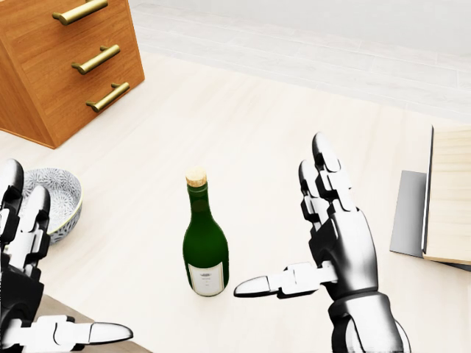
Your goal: Put the wine bottle on the wine rack.
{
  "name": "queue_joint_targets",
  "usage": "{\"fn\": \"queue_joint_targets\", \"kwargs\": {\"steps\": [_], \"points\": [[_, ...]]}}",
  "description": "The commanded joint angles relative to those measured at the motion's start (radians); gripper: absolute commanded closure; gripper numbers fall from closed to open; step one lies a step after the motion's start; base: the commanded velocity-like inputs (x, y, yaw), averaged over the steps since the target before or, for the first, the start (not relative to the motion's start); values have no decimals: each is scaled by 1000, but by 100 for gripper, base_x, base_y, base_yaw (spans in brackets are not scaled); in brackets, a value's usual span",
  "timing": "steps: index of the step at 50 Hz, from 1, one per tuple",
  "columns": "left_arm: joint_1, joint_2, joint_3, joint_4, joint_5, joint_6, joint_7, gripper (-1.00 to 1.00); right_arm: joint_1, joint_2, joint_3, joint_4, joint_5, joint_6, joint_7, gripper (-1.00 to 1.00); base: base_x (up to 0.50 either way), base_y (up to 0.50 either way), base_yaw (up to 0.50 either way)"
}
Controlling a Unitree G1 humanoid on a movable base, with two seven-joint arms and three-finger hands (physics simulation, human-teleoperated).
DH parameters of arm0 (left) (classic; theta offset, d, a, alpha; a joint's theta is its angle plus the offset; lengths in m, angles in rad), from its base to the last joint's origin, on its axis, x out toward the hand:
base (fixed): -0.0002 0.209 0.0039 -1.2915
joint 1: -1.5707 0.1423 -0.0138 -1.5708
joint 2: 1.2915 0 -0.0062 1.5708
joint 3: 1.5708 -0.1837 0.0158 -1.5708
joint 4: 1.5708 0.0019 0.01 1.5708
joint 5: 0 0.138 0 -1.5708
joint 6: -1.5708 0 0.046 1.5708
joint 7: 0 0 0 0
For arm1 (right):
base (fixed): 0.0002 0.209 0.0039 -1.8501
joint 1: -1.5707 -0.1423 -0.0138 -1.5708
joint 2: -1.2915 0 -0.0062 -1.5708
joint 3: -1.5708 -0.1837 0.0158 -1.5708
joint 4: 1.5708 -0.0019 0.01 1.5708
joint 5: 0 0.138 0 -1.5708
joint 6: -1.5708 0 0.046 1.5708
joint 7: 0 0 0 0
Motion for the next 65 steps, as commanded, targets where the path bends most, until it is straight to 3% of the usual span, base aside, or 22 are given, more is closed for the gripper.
{"fn": "queue_joint_targets", "kwargs": {"steps": [1, 14, 28, 46, 65], "points": [[2, -1, 46, -6, -15, 0, -18, -100, -98, 17, 2, 89, -3, 0, -16, -100, 0, 0, 0], [-22, -1, 97, -9, -25, 0, -33, -100, -224, 47, 9, 217, 5, 0, -40, -100, 0, 0, 0], [-28, -4, 104, -11, -22, 0, -40, -100, -291, 65, 20, 295, 5, 0, -57, -100, 0, 0, 0], [-39, -2, 180, -69, -58, 0, -49, -100, -362, 97, 39, 432, -30, 0, -56, -100, 0, 0, 0], [-32, -6, 177, -66, -52, 0, -67, -100, -421, 136, 55, 548, -48, 0, -44, -100, 0, 0, 0]]}}
